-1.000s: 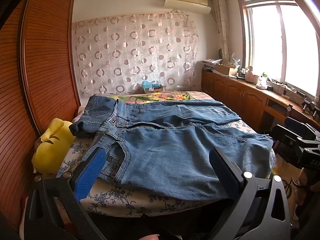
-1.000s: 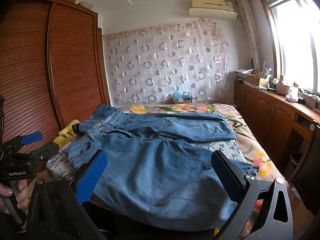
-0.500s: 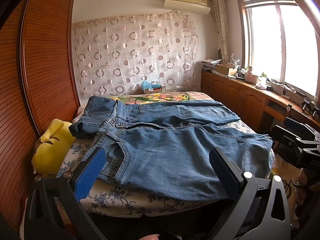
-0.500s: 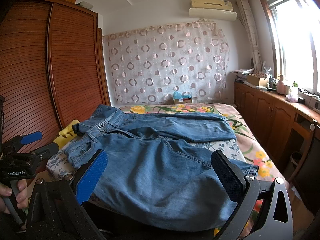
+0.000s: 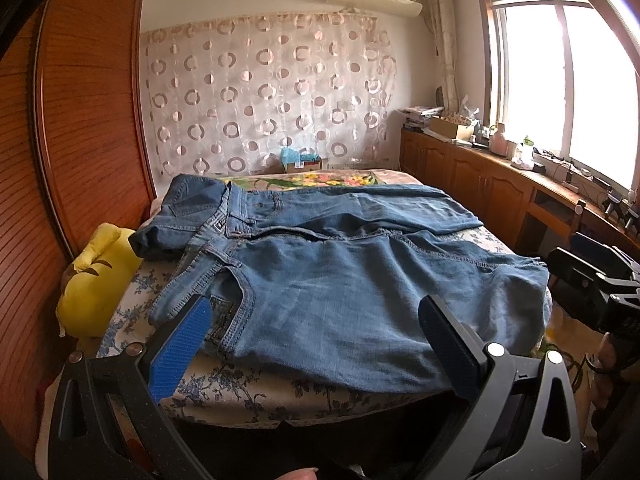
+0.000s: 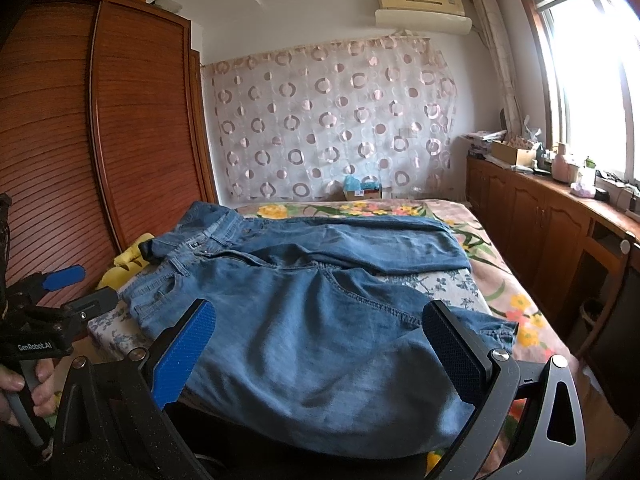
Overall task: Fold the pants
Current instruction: 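Move both tools toward the blue jeans lying on the bed, then grasp the jeans leg hem with the right tool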
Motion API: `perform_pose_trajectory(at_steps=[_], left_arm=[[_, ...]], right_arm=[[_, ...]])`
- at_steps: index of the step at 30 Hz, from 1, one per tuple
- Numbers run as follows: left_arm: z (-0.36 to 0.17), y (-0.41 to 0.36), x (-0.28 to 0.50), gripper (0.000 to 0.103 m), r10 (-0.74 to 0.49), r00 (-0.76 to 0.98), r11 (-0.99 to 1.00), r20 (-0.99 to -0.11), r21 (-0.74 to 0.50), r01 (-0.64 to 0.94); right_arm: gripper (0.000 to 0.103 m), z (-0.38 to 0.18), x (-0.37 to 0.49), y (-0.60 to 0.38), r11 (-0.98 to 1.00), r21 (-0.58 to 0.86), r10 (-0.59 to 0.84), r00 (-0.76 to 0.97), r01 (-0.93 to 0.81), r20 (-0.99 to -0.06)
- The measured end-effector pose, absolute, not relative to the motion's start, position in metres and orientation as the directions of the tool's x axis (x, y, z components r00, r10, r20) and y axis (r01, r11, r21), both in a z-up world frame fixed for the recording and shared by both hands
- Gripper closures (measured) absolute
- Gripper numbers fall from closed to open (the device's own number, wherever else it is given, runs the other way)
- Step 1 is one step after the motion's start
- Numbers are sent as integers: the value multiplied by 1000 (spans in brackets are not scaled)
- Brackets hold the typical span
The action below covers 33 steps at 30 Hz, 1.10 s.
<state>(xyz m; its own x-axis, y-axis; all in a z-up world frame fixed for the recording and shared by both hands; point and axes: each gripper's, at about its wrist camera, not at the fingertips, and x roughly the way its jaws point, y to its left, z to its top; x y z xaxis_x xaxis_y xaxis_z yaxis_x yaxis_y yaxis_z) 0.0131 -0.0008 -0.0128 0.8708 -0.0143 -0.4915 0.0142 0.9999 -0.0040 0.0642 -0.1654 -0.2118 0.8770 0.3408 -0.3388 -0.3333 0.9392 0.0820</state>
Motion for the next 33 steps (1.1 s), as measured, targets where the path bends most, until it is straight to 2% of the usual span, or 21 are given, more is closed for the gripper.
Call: perform_pose_trajectory(at_steps=[10, 21, 33], left_arm=[[-38, 9, 33, 0, -9, 828, 1000, -561, 1, 11], [-59, 16, 51, 0, -10, 783, 1000, -622, -4, 9], [-70, 23, 63, 0, -32, 767, 999, -641, -9, 34]], right_arm=[[2, -216, 71, -167, 937, 59, 340, 865, -343, -370], [17, -219, 80, -193, 952, 41, 294, 864, -305, -409], [25, -232, 92, -234, 977, 39, 197, 829, -208, -524]])
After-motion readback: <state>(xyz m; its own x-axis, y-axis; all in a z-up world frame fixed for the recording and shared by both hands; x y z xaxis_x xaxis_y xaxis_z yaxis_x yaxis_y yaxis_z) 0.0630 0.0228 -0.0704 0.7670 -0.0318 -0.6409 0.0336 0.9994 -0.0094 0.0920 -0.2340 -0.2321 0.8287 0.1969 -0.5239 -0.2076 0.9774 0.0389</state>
